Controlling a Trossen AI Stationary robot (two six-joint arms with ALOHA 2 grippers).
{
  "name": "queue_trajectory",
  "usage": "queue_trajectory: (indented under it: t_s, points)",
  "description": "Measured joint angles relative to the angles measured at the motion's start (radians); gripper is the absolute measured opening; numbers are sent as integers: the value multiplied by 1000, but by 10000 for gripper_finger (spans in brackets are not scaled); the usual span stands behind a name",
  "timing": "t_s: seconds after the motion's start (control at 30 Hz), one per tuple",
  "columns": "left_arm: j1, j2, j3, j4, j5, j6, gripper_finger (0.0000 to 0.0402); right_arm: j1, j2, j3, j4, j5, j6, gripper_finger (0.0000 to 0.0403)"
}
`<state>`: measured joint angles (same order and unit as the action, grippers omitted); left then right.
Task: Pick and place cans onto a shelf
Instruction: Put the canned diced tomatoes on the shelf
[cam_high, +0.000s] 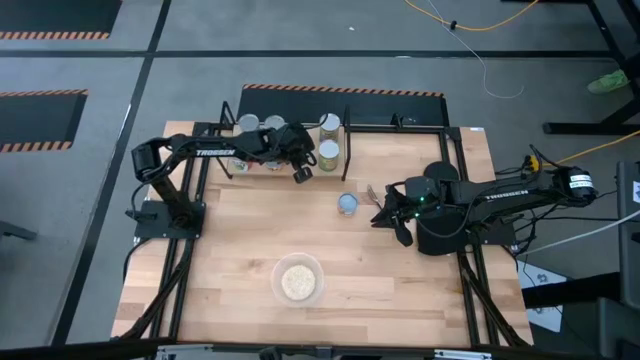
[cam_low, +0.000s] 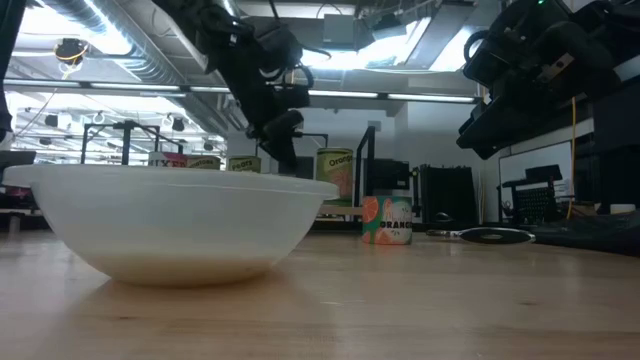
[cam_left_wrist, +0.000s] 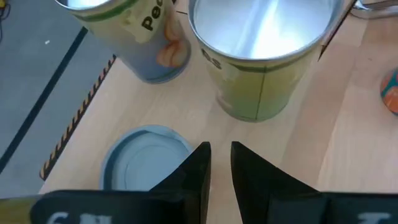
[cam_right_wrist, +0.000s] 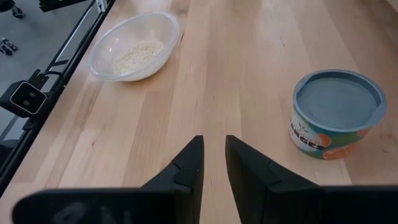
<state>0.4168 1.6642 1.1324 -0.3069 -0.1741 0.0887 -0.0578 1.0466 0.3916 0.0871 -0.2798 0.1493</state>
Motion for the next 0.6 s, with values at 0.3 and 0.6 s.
queue_trajectory:
  t_s: [0.3, 0.6]
  points:
    - [0, 0, 0, -5, -48, -1, 55, 0, 0, 0, 0, 0, 0, 71]
    - [0, 29, -12, -8, -57, -7, 55, 0, 0, 0, -1, 0, -1, 71]
